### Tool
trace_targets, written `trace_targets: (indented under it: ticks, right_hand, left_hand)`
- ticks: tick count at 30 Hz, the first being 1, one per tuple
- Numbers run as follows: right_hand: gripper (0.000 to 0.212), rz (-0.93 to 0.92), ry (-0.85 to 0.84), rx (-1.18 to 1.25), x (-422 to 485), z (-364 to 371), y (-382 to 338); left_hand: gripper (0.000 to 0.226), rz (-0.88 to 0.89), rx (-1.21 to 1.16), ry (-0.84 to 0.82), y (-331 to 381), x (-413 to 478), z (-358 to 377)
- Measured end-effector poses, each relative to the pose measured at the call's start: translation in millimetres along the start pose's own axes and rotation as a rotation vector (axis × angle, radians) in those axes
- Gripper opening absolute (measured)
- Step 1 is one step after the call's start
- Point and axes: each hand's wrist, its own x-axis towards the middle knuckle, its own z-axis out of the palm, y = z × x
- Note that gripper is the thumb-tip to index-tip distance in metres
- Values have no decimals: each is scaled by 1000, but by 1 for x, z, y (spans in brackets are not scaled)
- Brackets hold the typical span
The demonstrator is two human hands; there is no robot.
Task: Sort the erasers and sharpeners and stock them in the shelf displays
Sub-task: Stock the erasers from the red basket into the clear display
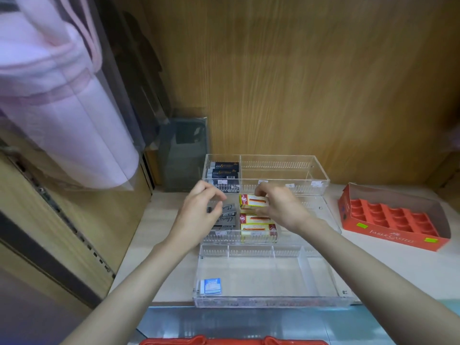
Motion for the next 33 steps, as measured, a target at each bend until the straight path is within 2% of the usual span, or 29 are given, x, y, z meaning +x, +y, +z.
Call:
trace_targets:
  ticks: [4,8,12,17,22,25,27,29,31,33]
  right_hand:
    - [26,23,-96,-94,0,10,-3]
    - [19,35,-126,-234,1,9,-6]
    - [20,-25,-213,-342,4,4,-7]
    - [18,-18,-137,-374,3,14,-5]
    - [13,51,32,-340,3,23,-6]
    - [17,19,42,-218,4,22,3]
    - [26,42,68,-6,-5,12,7]
    - [29,46,164,151,-28,-5,8]
    - [19,16,221,203,-65,-18,7]
    - [10,-26,167,222,-110,-19,4]
  left_hand:
    - [12,-70,30,-122,0,2,14]
    - [16,-81,34,-153,0,2,27]
    - [33,-87,53,-180,1,5,38]
    - [35,-156,68,-162,0,11,50]
    - [33,-226,-24,-206,-5,13,52]
    - [31,-205,20,-192,-3,7,48]
    - [33,-152,57,-170,2,-5,40]
    - [34,-75,28,-128,7,-26,24]
    - [33,42,-7,-86,11,-58,5]
    - [34,131,-24,-92,9,-95,-6]
